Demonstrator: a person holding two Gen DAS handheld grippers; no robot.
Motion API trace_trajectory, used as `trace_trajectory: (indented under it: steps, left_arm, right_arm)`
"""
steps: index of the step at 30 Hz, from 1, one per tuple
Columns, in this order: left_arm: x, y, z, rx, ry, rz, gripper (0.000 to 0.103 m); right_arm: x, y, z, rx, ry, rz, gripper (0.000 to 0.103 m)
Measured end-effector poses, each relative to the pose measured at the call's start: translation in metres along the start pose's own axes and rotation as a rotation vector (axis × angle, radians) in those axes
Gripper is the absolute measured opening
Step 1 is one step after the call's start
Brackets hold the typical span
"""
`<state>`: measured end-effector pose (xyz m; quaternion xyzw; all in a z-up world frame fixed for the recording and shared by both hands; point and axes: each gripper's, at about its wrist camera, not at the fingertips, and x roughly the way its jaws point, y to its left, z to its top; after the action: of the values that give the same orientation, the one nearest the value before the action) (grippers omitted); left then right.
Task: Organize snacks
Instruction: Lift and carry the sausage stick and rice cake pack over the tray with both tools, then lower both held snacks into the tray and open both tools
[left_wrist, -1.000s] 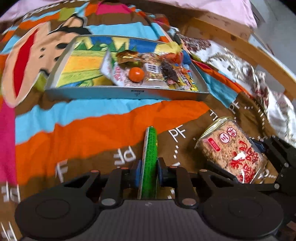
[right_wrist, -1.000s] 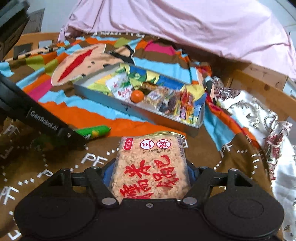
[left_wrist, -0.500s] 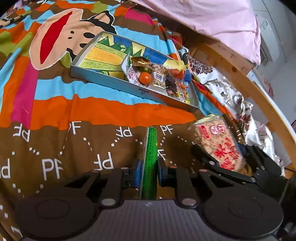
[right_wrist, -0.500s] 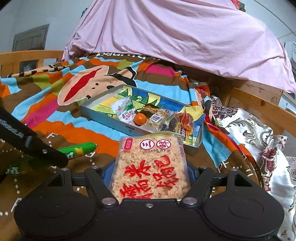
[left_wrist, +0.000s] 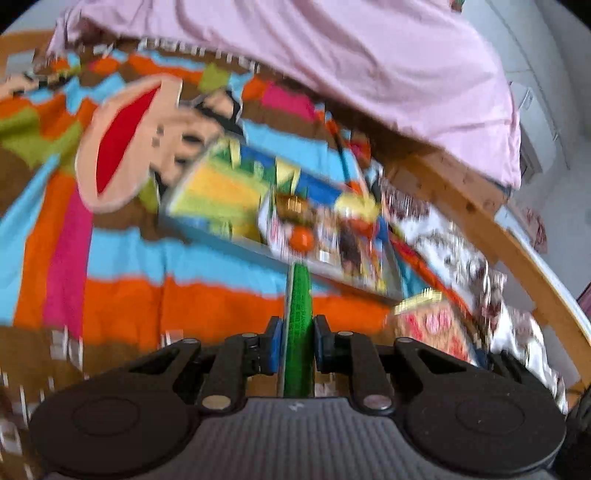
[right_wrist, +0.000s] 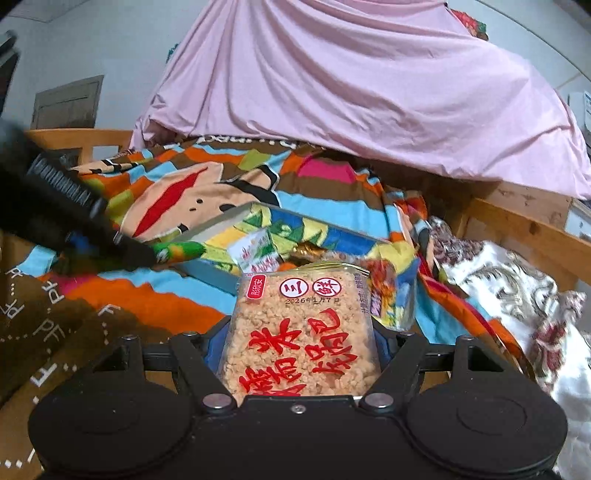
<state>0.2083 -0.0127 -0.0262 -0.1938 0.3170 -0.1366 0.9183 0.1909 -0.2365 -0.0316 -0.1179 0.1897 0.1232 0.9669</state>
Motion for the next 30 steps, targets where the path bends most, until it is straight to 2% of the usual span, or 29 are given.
trace_trajectory:
  steps: [3, 6, 11, 15, 22, 26, 30]
  left_arm:
    - [0.005, 0.003, 0.02, 0.0, -0.044, 0.005, 0.019]
    - [0.016, 0.007, 0.036, 0.011, -0.053, 0.01, 0.019]
    - [0.035, 0.021, 0.044, -0.008, -0.038, 0.016, 0.019]
    - [0.047, 0.035, 0.054, -0.069, -0.059, 0.015, 0.019]
    - [0.079, 0.041, 0.094, -0.089, -0.126, 0.033, 0.019]
    - [0.109, 0.044, 0.114, -0.074, -0.154, 0.052, 0.019]
    - [0.138, 0.051, 0.123, -0.106, -0.172, 0.052, 0.019]
  right_arm:
    - [0.01, 0.001, 0.005, -0.005, -0.016, 0.014, 0.074]
    - [0.023, 0.001, 0.007, 0.003, -0.015, 0.027, 0.074]
    - [0.041, 0.002, 0.008, 0.02, -0.005, 0.05, 0.074]
    - [0.062, 0.001, 0.02, 0.042, -0.025, 0.065, 0.074]
    - [0.135, -0.007, 0.066, 0.14, -0.086, 0.074, 0.074]
    - [0.176, -0.017, 0.069, 0.176, -0.086, 0.11, 0.074]
    - [0.212, -0.032, 0.065, 0.215, -0.072, 0.092, 0.074]
